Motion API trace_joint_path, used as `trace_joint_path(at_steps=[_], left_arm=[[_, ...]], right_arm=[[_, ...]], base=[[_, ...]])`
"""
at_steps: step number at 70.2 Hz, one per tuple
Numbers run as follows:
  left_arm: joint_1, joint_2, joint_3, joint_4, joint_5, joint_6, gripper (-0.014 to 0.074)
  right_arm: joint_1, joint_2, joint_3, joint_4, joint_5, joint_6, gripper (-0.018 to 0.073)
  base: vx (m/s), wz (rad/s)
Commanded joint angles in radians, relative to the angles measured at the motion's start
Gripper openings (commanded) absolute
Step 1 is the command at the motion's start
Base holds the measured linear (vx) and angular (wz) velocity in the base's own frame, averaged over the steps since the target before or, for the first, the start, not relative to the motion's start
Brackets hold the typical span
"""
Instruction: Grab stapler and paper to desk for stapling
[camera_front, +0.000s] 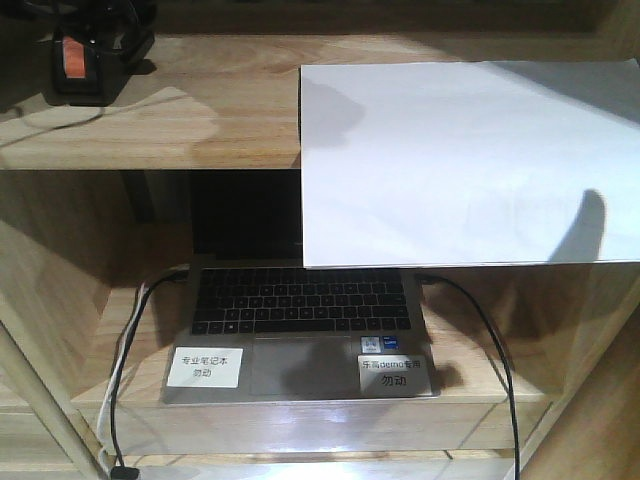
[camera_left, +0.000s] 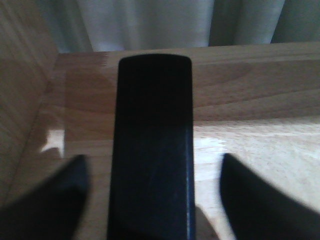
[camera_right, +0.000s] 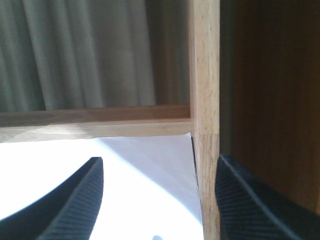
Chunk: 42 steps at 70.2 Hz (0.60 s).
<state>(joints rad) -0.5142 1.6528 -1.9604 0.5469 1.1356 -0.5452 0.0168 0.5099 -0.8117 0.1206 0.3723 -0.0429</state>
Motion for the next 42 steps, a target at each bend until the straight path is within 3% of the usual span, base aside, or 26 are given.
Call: trace_joint_path(at_steps=[1,17,42], left_arm=[[0.0,-0.04,-0.028,0.025,-0.058,-0.002,0.0332],[0.0,-0.04,-0.028,0.025,-0.058,-0.002,-0.001],[0.0,-0.09,-0.028,0.024,-0.094,0.025,-0.0008]], right_arm=[[-0.008,0.013,-0.032,0.002,-0.074,-0.01,0.0452],[-0.008,0.013,-0.032,0.002,-0.074,-0.01,0.0452],[-0.008,0.013,-0.032,0.002,-0.074,-0.01,0.0452]], base=[[0.0,0.0],[0.0,0.0],[0.0,0.0]])
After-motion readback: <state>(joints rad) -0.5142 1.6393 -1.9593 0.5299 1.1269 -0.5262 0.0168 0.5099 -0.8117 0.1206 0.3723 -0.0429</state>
